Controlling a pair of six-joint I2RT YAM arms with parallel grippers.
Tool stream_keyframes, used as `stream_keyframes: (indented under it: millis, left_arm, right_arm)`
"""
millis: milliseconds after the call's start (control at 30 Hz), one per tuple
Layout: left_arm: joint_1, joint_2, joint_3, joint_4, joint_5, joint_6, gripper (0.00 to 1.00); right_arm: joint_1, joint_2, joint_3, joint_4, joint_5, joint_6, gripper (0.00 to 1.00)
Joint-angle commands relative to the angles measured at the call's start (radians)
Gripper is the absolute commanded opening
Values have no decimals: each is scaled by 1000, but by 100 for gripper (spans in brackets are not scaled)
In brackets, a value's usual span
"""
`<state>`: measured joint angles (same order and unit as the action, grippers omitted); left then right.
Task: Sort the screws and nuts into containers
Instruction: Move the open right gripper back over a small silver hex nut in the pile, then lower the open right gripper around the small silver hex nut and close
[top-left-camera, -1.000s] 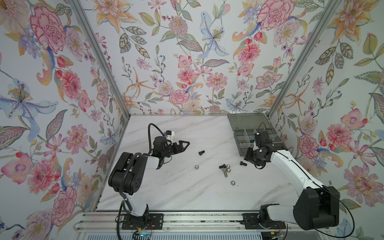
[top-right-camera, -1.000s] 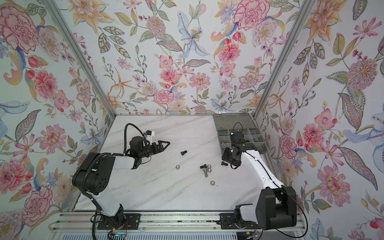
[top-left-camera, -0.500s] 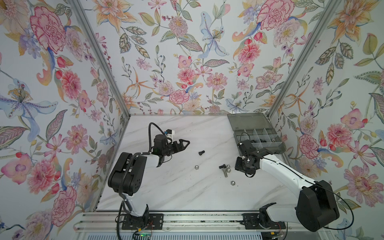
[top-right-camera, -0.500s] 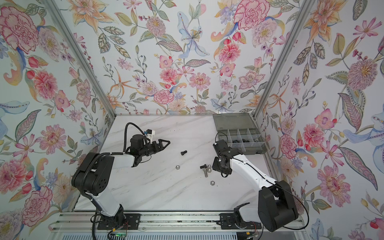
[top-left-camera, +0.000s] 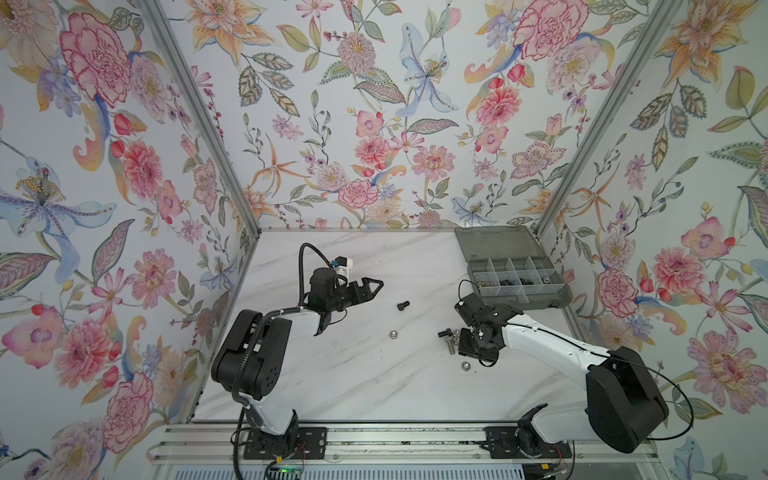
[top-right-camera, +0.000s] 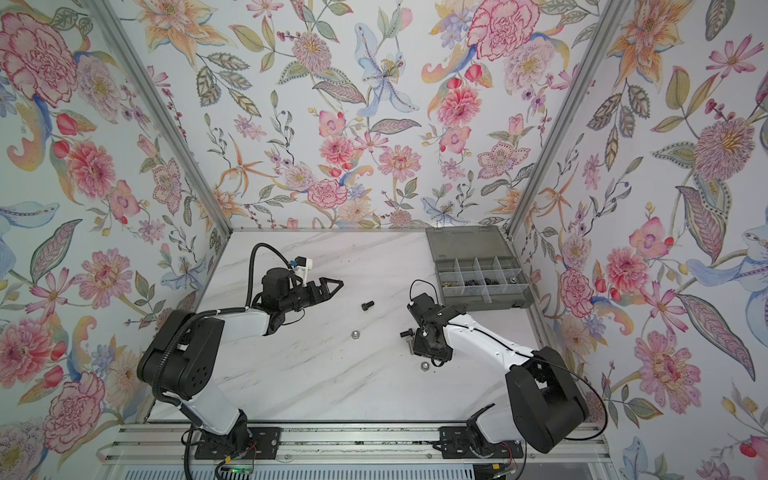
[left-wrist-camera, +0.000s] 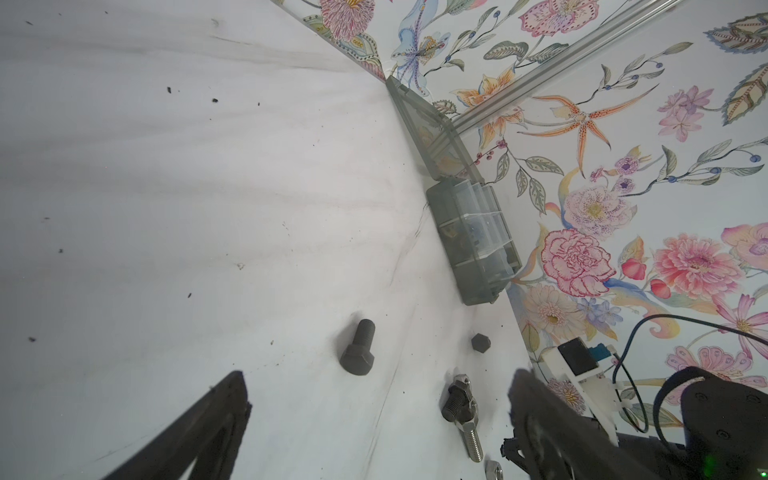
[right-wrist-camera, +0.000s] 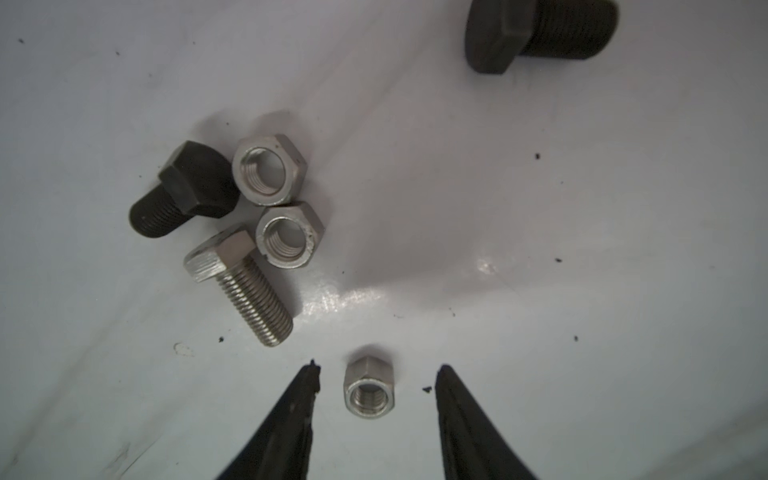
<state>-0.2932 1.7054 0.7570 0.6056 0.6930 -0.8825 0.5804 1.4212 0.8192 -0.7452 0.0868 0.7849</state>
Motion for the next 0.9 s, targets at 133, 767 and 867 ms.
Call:
stream_keyframes:
  millis: [133, 767, 867]
  left_arm:
    - [-9, -27, -22, -24, -32, 40, 99]
    - [-7, -12, -61, 15, -30, 36, 99]
    - [-8, -12, -62, 23, -27, 32, 99]
  right_arm:
    - [31, 66, -38, 50, -17, 62, 50]
    - [61, 81, -75, 68, -63, 90, 49]
    - [59, 71, -82, 69, -64, 88, 49]
